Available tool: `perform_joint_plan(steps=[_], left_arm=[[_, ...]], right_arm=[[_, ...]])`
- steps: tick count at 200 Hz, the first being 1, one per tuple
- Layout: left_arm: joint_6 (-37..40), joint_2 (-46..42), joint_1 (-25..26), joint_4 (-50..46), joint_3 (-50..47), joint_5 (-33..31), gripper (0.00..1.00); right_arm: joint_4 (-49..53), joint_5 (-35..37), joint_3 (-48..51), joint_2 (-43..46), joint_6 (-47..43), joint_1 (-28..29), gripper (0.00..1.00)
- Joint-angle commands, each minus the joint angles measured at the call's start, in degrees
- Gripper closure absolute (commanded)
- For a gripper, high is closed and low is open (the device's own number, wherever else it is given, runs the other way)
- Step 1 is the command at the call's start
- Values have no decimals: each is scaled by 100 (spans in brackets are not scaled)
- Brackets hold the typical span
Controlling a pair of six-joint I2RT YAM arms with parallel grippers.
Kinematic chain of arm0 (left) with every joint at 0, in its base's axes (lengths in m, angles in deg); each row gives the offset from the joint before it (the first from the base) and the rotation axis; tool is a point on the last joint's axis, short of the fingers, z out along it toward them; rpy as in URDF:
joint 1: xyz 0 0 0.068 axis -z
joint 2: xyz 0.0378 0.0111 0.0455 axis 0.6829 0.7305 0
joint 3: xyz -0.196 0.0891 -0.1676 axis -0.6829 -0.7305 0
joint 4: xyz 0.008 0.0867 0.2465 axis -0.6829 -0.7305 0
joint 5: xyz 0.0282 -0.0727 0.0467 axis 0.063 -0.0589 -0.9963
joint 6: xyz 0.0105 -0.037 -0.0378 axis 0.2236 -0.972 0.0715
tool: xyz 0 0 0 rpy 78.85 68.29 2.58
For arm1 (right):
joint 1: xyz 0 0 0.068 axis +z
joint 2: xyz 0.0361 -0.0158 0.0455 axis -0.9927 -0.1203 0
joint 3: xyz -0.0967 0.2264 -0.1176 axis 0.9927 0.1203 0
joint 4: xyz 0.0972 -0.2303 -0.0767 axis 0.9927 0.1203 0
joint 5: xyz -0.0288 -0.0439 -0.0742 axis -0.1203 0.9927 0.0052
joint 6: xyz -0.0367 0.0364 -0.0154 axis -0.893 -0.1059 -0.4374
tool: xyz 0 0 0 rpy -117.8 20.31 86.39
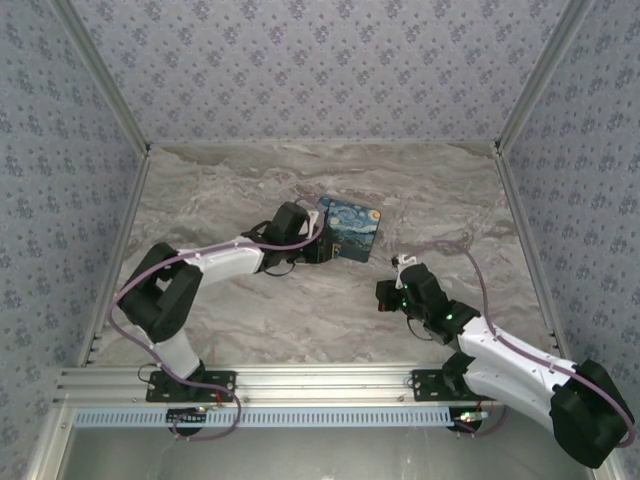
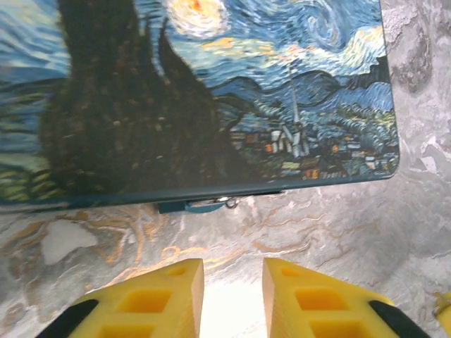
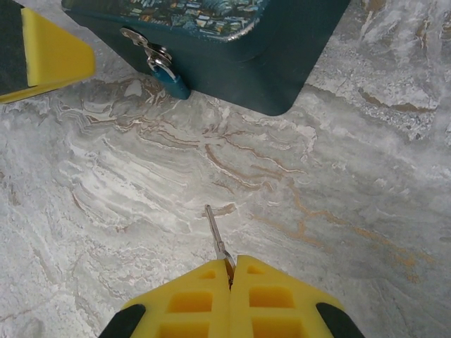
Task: Unlock the padlock with the key
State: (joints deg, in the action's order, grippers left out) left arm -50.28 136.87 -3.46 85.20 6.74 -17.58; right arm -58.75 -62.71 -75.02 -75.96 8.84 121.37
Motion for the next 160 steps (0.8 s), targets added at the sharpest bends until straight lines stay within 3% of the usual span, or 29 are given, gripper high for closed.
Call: perform_joint_plan(steps=[1,30,59,81,106,118,125,141,160], left_arm=[[44,-328,-102,172,-133,-38,62],[541,-722,-20,597,-462,-614,49],[874,-1021,153,1509,-1021,-1029,40],[1157,-1206,420,2445,-1559,-1700,31],[1106,-1246,481,2494,-1602,-1924,22],[1111,-1255,484,2633,-1665,-1930,12],[1089,-1263,481,2754,-1717,-2007,1],[1104,-1219,484,3082,-1882,-1951,0],[1060,-1062,506,2727,-1731,-1867,1]], right_arm=[[-60,63,-248,31,-135,-26,100],[144,23,-331,53,-42,-156,100],[239,0,-388,81,-76,-258,100],[150,-141,-405,53,-143,-375,100],[78,-501,-496,-46,-256,-643,100],[82,-637,-545,-80,-308,-773,100],[81,-718,-559,-96,-339,-827,100],[83,-834,-591,-152,-409,-974,100],[22,-994,-621,-239,-453,-1134,100]])
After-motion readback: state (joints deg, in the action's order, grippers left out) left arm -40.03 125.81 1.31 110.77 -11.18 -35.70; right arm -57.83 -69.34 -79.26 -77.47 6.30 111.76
